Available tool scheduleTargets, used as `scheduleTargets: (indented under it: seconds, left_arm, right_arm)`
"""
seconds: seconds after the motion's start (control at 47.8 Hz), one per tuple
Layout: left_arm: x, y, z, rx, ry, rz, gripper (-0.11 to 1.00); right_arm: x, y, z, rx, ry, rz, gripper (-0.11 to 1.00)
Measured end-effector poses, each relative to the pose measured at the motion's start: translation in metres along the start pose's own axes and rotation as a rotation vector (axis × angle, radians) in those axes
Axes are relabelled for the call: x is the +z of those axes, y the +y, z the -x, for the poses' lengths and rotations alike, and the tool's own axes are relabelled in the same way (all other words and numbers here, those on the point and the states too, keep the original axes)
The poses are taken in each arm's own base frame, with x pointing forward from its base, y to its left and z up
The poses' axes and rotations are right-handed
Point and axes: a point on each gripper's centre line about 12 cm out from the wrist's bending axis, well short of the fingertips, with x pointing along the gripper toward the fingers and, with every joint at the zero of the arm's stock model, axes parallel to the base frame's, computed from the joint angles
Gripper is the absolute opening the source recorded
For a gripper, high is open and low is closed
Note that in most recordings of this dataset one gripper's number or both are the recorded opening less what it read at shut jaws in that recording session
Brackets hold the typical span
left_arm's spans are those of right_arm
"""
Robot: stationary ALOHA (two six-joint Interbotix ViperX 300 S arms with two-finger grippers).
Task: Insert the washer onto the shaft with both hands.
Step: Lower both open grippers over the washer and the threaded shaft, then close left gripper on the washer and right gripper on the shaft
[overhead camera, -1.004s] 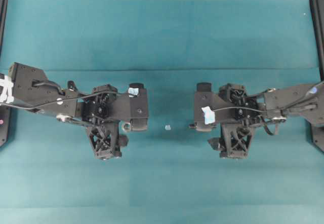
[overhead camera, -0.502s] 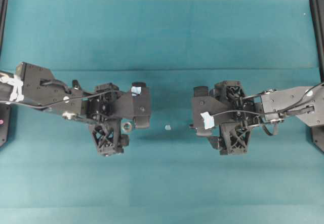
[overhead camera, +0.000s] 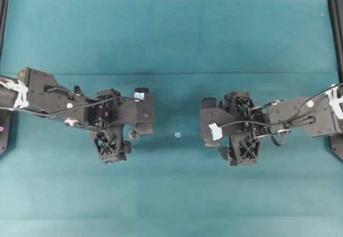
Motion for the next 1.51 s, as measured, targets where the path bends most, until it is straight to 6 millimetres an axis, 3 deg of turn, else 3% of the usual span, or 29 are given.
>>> scheduleTargets:
  seconds: [0.439, 1.506]
  left_arm:
    - [0.009, -0.002, -0.005, -0.006, -0.039, -0.001, 0.93]
    - [0.008, -0.006, -0.007, -0.010, -0.034, -0.012, 0.93]
  right_arm:
    - [-0.010, -0.002, 0.000, -0.001, 0.013, -0.005, 0.88]
    - [-0.010, -0.011, 0.000, -0.010, -0.003, -0.031, 0.87]
